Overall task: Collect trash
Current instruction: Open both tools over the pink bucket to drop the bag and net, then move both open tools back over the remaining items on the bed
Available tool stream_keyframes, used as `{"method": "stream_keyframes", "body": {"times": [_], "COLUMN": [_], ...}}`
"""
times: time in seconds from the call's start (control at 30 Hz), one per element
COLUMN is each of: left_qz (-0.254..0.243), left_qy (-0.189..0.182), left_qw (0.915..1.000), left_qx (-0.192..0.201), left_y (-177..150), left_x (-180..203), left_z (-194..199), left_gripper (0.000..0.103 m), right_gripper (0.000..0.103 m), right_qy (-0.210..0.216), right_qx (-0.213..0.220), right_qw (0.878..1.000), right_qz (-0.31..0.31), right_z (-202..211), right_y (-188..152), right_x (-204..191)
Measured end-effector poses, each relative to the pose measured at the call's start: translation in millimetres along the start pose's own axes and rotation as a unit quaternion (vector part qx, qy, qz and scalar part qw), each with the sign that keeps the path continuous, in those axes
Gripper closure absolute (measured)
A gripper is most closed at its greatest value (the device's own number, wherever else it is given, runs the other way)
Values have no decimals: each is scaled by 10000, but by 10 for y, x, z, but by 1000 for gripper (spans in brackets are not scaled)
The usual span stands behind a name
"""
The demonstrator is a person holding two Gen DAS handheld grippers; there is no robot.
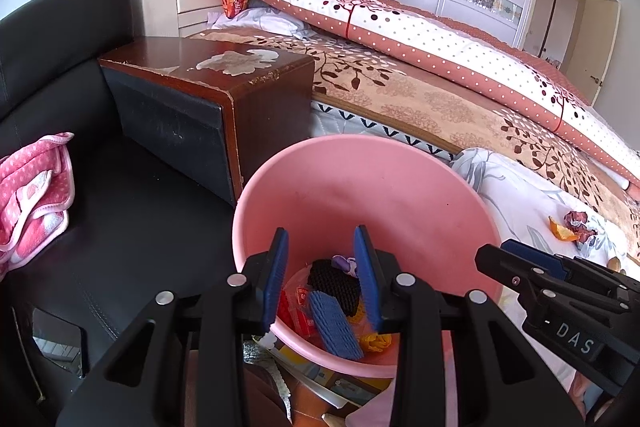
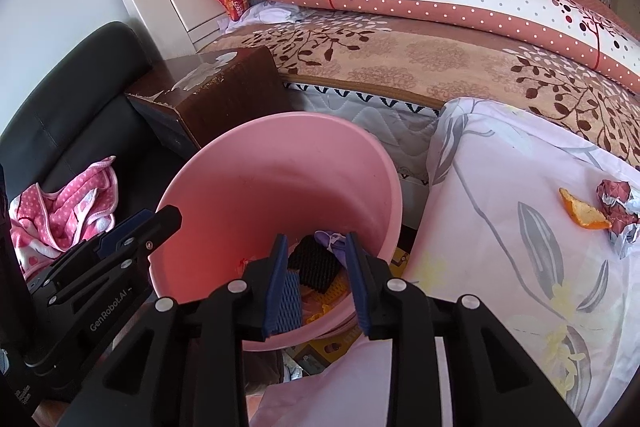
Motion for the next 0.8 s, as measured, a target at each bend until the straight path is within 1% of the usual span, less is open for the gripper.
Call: {"method": "stream_keyframes", "body": {"times": [0.17,0.3,0.63,0.8], "left_qz": [-22,-65,-244,-342], "left_qy": [-50,-82,-209,-277], "left_qw": [10000,9999,9993,9988], "left_qx": [28,77,174,197], "left_y": [15,26,21,14], "left_x": [56,108,311,411], "left_z": [48,93,199,229], "left_gripper": [69,69,69,69], "right_gripper": [69,68,63,59], "right_qy": [-11,-52,-53,-117], "right_qx": [100,174,174,268], "right_qw": [9999,9998,9998,9996], "right_qz": [-31,-30,-66,-8], "right_z": [116,205,353,448], "right_y": [-18,-36,-115,-154], "right_x": [37,69,147,201]}}
Point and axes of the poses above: each gripper's, at about its wrist camera, not at the fingertips, and z roughly against the way its jaws point, x to its right, y to its top, the point moved 4 cm from there along -z, roughly the way its jaws point, and after that the axes turned 2 degrees about x, right-handed, at the moved point
